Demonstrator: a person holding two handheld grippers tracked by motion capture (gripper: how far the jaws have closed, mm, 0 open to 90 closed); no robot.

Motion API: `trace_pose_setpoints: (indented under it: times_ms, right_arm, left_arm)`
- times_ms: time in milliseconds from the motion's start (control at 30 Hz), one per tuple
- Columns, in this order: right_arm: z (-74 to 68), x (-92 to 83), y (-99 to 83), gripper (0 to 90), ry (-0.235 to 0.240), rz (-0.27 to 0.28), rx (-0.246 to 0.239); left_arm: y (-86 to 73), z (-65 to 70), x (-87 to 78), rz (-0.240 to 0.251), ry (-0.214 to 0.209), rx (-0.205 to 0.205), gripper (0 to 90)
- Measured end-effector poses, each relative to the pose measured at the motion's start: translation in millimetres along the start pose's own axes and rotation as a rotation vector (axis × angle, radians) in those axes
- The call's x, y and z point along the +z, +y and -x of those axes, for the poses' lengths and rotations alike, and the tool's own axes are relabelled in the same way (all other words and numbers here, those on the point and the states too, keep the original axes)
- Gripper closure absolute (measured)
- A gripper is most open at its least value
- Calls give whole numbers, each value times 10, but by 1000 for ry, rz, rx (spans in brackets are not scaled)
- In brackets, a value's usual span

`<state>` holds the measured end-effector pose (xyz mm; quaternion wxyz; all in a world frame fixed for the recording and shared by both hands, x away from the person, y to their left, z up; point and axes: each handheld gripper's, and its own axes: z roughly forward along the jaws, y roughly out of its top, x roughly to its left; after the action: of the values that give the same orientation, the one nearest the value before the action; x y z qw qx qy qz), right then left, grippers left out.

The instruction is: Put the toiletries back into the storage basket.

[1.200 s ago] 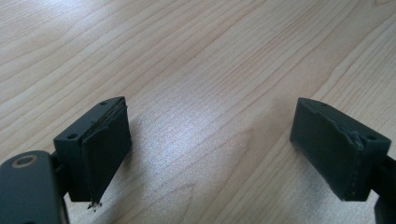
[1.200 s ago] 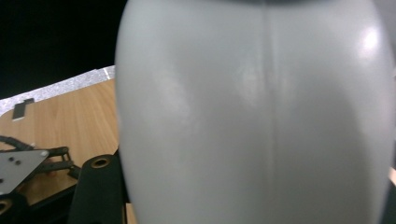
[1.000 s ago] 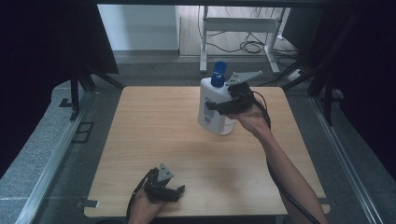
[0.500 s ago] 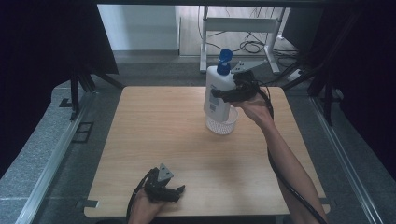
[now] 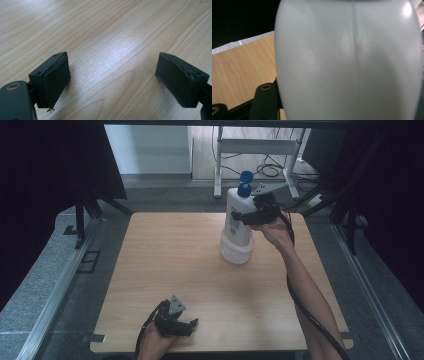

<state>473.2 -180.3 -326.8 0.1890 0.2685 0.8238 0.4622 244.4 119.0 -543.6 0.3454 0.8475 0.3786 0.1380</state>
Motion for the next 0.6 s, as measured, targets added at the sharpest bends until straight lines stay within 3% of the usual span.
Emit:
trace_pose_setpoints:
  times_ms: [600]
  right_arm:
    - [103, 186, -212, 373, -16, -20, 11]
  left_arm:
    - [0, 0, 0, -1, 1, 1, 116]
